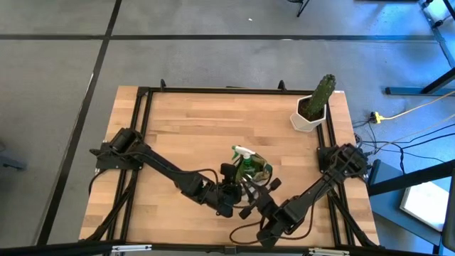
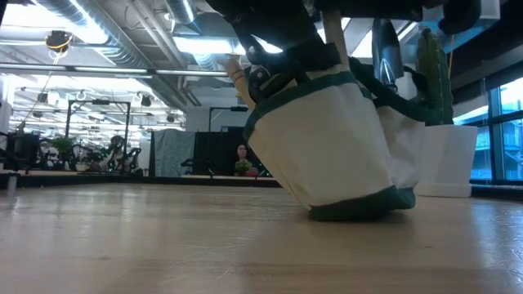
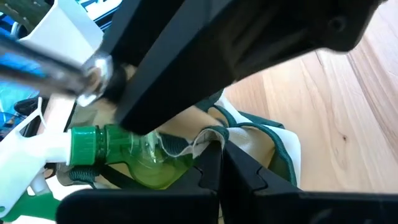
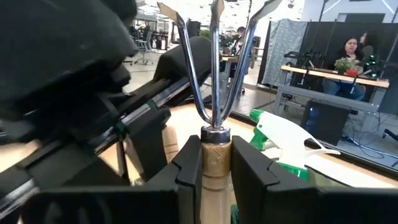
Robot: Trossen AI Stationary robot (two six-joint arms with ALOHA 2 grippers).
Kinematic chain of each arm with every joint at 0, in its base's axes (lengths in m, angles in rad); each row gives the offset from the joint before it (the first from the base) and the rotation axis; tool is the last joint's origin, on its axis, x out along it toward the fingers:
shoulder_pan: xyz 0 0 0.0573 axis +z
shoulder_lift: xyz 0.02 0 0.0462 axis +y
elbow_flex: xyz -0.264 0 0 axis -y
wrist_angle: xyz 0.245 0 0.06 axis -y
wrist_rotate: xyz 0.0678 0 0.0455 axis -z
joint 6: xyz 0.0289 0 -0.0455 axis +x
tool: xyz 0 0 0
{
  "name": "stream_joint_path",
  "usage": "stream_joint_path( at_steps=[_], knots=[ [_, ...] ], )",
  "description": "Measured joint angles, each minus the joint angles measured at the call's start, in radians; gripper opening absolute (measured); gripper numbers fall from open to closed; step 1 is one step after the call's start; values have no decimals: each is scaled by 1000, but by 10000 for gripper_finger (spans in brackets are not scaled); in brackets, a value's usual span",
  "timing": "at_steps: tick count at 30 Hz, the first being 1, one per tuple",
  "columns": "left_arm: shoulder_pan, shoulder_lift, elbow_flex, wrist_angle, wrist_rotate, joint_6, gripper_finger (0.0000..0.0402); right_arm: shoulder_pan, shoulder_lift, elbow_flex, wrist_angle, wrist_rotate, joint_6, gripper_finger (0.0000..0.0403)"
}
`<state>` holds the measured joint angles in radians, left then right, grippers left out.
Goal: Pick & Place Garden tools in Gardening bag
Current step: Put the brown hand rake into the green gardening bag
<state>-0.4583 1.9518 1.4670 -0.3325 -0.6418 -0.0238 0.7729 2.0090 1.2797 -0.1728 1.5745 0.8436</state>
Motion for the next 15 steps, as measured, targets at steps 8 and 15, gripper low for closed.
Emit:
stream_joint_path(
  at_steps=[8, 15],
  knots=[
    [-4, 0, 0, 0, -7, 3, 2, 15, 0, 0, -2, -28, -48, 58],
    [-9, 0, -1, -2, -9, 11, 2, 12, -1, 1, 1, -114, -151, 67]
  ],
)
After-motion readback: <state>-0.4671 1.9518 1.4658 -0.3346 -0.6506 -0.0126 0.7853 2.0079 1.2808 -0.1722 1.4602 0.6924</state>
